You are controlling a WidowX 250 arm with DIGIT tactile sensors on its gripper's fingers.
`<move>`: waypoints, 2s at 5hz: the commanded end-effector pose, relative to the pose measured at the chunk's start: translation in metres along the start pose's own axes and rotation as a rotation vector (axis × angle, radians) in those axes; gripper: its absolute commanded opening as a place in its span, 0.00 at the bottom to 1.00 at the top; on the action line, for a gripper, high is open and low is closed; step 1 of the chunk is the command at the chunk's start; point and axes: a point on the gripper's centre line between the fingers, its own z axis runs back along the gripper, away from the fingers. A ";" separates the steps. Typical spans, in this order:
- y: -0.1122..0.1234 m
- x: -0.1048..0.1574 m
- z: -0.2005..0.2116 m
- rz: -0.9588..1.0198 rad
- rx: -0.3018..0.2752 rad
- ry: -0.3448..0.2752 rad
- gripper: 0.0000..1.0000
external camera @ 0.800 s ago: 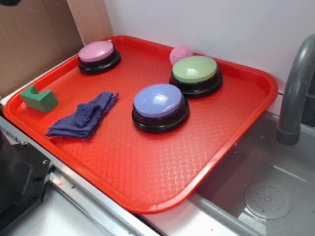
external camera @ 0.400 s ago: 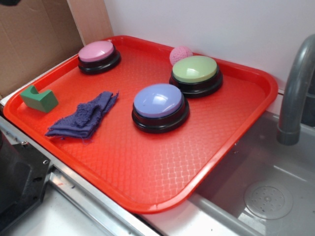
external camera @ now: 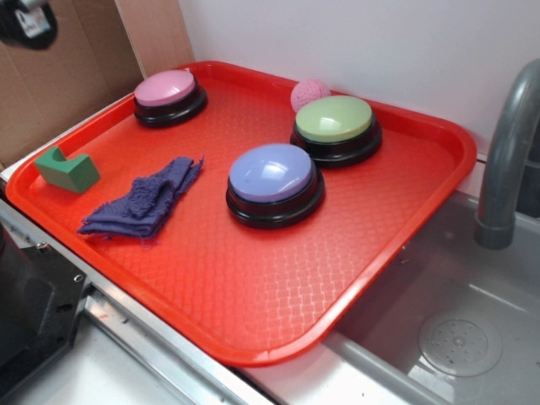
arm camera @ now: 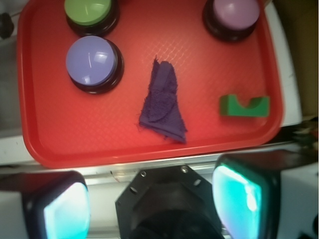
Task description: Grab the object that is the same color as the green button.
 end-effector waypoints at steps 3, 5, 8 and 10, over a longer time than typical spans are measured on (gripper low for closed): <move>0.075 0.008 -0.074 0.524 -0.014 -0.035 1.00; 0.108 0.019 -0.104 0.777 -0.041 -0.151 1.00; 0.134 0.036 -0.138 1.024 -0.108 -0.180 1.00; 0.139 0.045 -0.151 1.026 -0.102 -0.178 1.00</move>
